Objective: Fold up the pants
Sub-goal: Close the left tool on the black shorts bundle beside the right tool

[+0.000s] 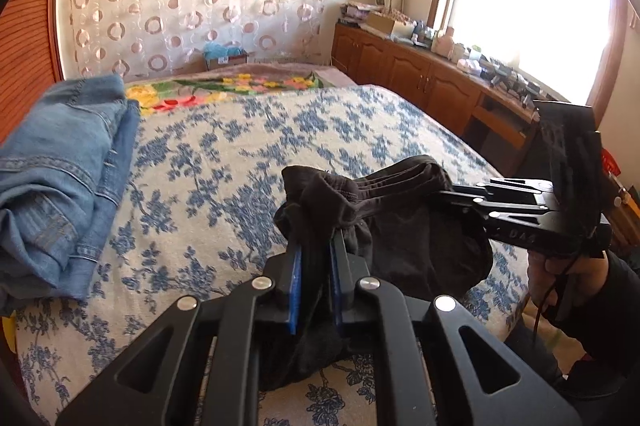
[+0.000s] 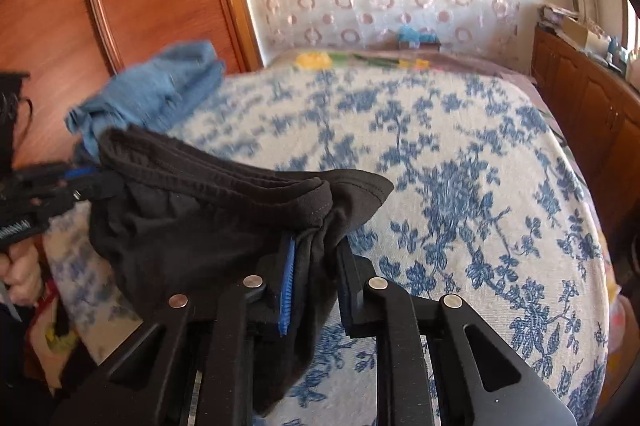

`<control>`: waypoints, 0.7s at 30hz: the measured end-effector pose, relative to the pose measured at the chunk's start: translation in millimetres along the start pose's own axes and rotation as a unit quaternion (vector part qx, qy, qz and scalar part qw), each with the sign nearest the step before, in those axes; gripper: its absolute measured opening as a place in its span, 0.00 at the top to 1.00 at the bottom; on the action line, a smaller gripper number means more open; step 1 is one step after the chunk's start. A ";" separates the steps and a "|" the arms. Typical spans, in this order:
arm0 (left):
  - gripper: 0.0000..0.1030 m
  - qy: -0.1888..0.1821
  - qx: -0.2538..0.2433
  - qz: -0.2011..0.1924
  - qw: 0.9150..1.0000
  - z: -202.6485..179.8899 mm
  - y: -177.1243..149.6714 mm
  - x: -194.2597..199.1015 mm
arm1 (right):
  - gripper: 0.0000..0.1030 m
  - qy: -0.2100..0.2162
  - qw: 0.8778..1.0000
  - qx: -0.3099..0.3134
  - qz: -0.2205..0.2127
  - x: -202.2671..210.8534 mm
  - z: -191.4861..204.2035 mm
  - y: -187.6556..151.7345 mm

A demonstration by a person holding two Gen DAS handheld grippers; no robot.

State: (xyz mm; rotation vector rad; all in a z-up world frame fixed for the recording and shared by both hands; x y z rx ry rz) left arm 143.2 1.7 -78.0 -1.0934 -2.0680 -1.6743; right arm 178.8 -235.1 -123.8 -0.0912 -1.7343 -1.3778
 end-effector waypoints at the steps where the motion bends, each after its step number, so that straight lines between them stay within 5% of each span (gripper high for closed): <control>1: 0.92 -0.001 0.002 -0.005 1.000 0.4 1.9 4.1 | 0.85 0.001 1.000 -0.001 -0.009 5.4 0.2 4.1; 21: 0.92 0.003 0.012 -0.079 0.997 7.1 29.8 56.8 | 0.85 -0.022 0.993 0.058 -0.097 61.9 23.4 78.9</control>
Point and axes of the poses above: each gripper's, at about its wrist camera, not at the fingertips, and x roughly against the way its jaws point, z to its left, y to its top, the point moved 5 cm from there along -x, roughly the way its jaws point, and after that the axes turned 11 degrees about x, right-handed, at the moved point
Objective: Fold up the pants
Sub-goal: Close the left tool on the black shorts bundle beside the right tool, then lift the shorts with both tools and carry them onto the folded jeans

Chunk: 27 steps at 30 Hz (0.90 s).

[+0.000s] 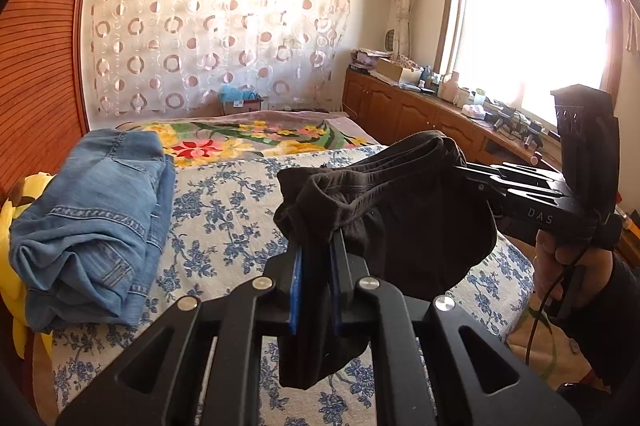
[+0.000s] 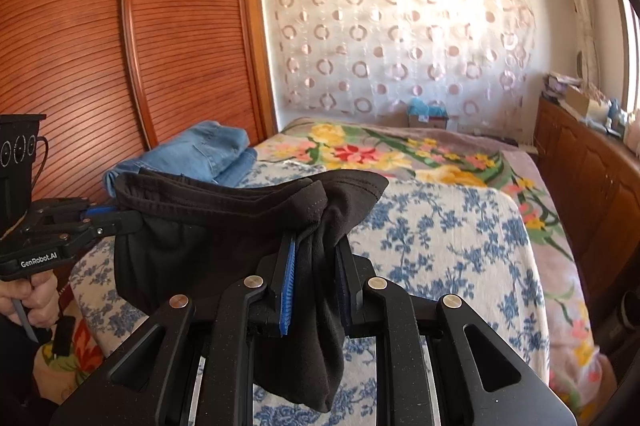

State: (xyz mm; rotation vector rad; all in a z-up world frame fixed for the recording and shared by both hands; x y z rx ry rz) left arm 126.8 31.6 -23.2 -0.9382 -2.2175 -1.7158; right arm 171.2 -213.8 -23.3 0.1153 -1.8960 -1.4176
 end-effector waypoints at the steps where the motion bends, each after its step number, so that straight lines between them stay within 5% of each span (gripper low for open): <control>1: 0.92 0.001 0.002 -0.001 1.000 1.7 0.5 -0.1 | 0.85 -0.001 1.000 0.004 0.000 -1.6 1.8 2.0; 19: 0.92 0.037 0.015 -0.058 0.998 22.6 27.8 38.8 | 0.85 0.023 0.999 0.027 -0.028 -17.7 23.2 62.0; 27: 0.92 0.064 0.039 -0.080 0.994 59.8 36.3 50.2 | 0.85 0.054 0.997 0.050 -0.037 -52.2 47.1 90.6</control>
Point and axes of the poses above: each gripper's, at about its wrist camera, not at the fingertips, and x roughly against the way its jaws point, z to its left, y to its top, the point moved 5 cm from there along -x, roughly the way its jaws point, and after that the axes turned 11 degrees about x, right-handed, at the moved point
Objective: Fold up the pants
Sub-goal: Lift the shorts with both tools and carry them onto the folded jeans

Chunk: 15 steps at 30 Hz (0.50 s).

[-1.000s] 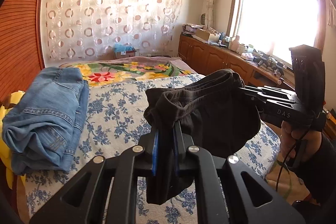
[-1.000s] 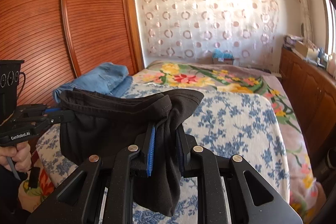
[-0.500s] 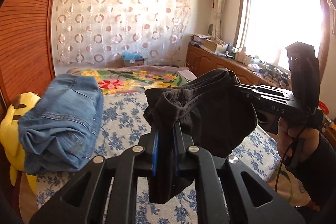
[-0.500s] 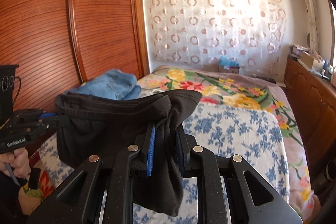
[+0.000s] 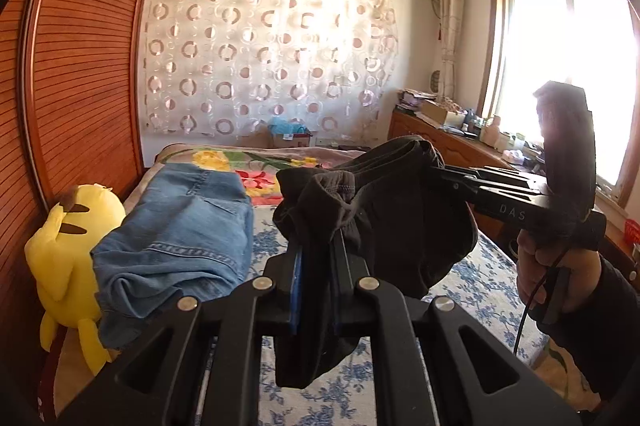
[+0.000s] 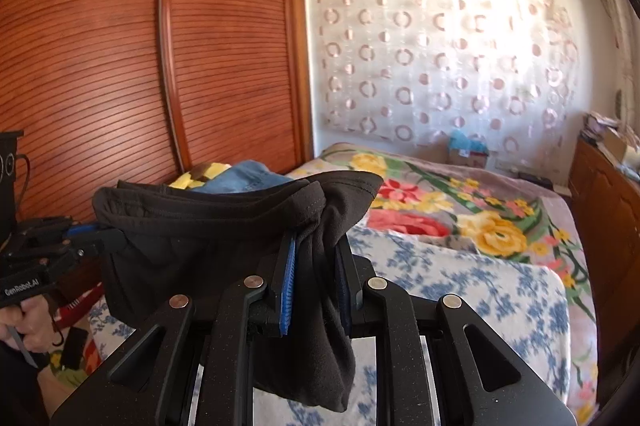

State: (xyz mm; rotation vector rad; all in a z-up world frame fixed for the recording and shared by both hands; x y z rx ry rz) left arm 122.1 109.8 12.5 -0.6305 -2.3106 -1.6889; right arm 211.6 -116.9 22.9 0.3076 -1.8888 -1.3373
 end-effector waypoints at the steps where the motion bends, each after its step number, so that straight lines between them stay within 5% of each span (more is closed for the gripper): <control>1: 0.92 0.003 0.004 0.000 1.000 6.6 0.6 -1.6 | 0.85 0.005 1.000 0.004 0.002 -9.1 3.5 1.5; 15: 0.92 0.059 0.073 0.001 0.996 96.1 6.3 -36.7 | 0.85 0.054 0.997 0.058 0.026 -112.6 31.2 30.6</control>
Point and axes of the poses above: each gripper's, at about its wrist camera, not at the fingertips, and x roughly against the way its jaws point, z to its left, y to its top, the point moved 5 cm from there along -x, roughly the way its jaws point, and after that the axes turned 11 degrees about x, right-handed, at the moved point
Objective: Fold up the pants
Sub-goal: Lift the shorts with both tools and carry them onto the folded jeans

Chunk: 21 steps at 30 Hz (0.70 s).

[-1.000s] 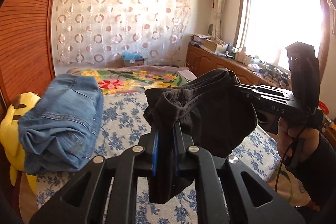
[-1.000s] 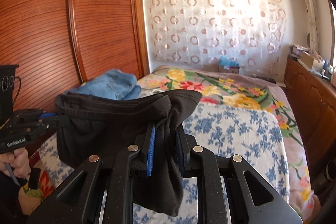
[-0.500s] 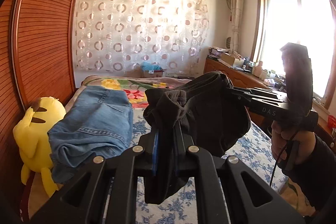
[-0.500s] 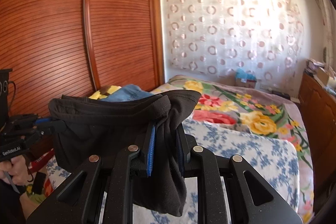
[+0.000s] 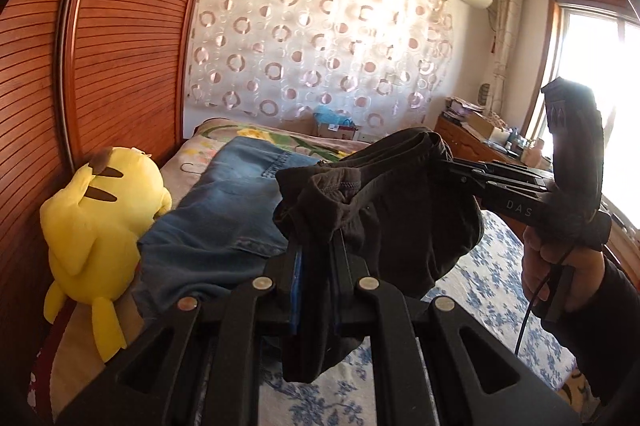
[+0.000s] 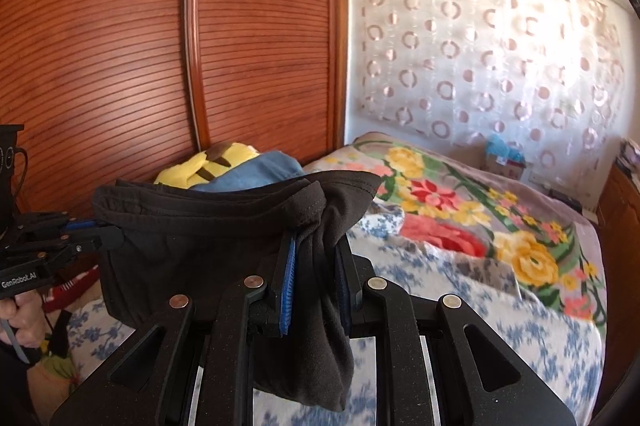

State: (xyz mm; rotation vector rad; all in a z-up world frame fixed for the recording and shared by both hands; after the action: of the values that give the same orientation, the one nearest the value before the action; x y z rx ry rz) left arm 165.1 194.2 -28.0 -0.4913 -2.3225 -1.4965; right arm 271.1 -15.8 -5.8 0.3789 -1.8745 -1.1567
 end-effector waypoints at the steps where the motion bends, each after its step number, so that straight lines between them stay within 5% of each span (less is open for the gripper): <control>1: 0.92 0.003 0.003 -0.002 1.000 3.9 2.5 -2.7 | 0.85 0.003 1.000 0.006 0.001 -7.6 0.1 5.0; 21: 0.92 0.034 0.052 0.002 0.998 50.3 11.0 -22.7 | 0.85 0.052 0.992 0.102 0.044 -147.7 30.3 71.6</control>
State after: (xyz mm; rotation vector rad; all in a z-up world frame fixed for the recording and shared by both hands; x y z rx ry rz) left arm 185.7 242.1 -49.2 -0.4116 -2.3317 -1.3601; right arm 343.7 132.8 -28.2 0.4568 -1.9029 -0.8718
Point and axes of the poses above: each gripper's, at about its wrist camera, not at the fingertips, and x roughly against the way its jaws point, z to its left, y to its top, the point moved 5 cm from there along -x, roughly the way its jaws point, and after that the axes turned 11 degrees about x, right-handed, at the moved point
